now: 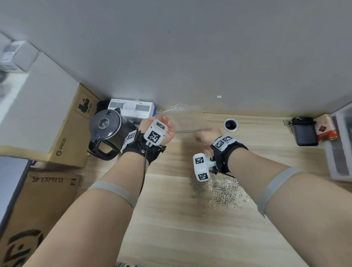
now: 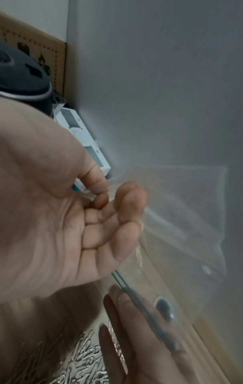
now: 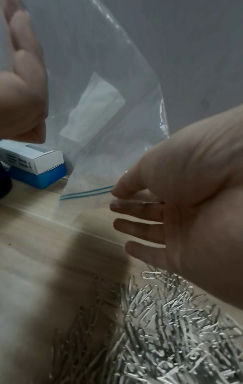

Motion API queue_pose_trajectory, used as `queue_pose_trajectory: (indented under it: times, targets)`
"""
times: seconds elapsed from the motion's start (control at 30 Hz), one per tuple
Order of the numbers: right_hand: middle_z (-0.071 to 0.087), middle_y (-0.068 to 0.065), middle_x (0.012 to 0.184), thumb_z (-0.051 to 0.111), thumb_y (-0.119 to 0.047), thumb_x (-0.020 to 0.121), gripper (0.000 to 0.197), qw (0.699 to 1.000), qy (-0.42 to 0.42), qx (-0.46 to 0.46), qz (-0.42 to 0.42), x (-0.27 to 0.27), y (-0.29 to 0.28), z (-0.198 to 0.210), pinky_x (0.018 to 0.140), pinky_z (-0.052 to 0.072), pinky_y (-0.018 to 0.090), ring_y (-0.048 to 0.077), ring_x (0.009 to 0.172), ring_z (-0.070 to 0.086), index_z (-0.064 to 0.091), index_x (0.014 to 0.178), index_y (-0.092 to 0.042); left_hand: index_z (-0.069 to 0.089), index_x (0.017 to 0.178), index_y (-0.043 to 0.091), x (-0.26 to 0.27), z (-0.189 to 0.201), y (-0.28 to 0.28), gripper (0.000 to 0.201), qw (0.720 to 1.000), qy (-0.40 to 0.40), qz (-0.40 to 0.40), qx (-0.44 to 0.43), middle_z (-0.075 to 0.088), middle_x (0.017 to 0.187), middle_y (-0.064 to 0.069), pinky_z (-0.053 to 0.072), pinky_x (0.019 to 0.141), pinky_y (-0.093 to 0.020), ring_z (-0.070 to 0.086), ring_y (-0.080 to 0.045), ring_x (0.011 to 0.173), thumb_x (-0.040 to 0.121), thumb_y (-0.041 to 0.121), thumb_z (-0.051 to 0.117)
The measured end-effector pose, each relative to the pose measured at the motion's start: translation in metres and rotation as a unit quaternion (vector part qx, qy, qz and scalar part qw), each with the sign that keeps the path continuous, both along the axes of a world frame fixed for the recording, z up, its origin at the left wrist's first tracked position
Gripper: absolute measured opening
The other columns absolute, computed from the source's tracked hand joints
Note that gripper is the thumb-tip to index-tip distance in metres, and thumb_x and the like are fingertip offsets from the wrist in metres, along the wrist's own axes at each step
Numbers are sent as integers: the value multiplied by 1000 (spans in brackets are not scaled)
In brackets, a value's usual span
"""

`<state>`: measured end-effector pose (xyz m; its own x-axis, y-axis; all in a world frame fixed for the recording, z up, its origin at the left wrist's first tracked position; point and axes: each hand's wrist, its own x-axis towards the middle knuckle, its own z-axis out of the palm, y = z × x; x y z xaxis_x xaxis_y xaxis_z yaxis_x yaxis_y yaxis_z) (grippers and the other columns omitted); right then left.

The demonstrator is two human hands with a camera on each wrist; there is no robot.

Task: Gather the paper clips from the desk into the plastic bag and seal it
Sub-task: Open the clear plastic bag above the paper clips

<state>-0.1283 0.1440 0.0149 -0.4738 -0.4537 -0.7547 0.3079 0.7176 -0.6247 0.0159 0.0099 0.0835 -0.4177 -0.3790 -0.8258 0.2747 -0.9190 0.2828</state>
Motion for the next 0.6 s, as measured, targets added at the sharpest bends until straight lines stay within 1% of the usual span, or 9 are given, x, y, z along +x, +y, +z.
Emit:
queue_pose_trajectory:
  times: [0.13,0.27,0.37,0.4,0.43,0.47,0.5,0.57,0.6]
  targets:
    - [77,9,90,76,-26,65,23,998,28,-50,-30,-1,14,22,87,58,48,21,90,74,76,80,-9,45,72,9,3,14,8,43,995,12,65,-76,61,47,-4,54,53,-23,65,-18,42,106,23,23]
    - [76,3,82,76,-28,78,12,994,48,-99,-27,-3,34,50,96,55,41,19,93,73,66,82,-23,50,86,8,18,-10,-15,41,989,10,127,-76,69,57,-9,59,56,-27,70,-21,52,108,27,23]
    - [76,15,94,69,-20,89,15,990,49,-131,-12,-5,46,68,90,57,39,22,86,71,72,96,-7,69,83,-5,26,-71,-55,22,991,0,40,-124,73,73,-15,60,66,-33,73,-27,66,87,6,51]
    - [75,18,95,67,-17,91,17,990,47,-134,-9,-6,50,71,82,57,37,23,82,66,72,98,-2,72,92,-10,32,-96,-67,21,990,84,-28,-112,73,82,-15,59,76,-32,72,-29,74,79,5,64]
    - [74,18,93,66,-16,93,18,990,34,-138,-5,-6,54,76,77,56,34,24,80,62,71,99,0,68,110,-8,39,-98,-68,33,981,101,-65,-154,70,90,-14,53,82,-28,68,-29,81,83,10,71]
    - [73,16,89,65,-16,93,17,989,15,-144,-5,-8,56,77,77,56,32,24,79,62,70,97,0,62,123,-1,40,-90,-59,38,968,102,-83,-212,68,94,-10,47,81,-26,65,-27,84,91,18,69]
    - [72,14,86,65,-15,94,15,989,-10,-149,-8,-8,58,79,82,57,33,24,78,65,68,93,-1,59,122,5,34,-68,-38,32,960,48,-107,-253,69,94,-9,48,81,-28,65,-25,83,97,26,61]
    - [70,12,83,66,-13,93,11,986,-55,-159,-21,-5,59,84,90,57,38,22,76,68,66,85,-5,58,96,8,12,6,5,29,979,-69,-146,-127,67,79,-7,53,74,-32,67,-28,70,98,34,47]
    - [70,12,83,68,-12,92,11,984,-65,-163,-25,-4,57,84,93,56,40,22,76,68,66,82,-7,56,87,8,11,22,16,30,975,-91,-160,-125,63,73,-6,53,66,-31,65,-27,64,97,35,47]
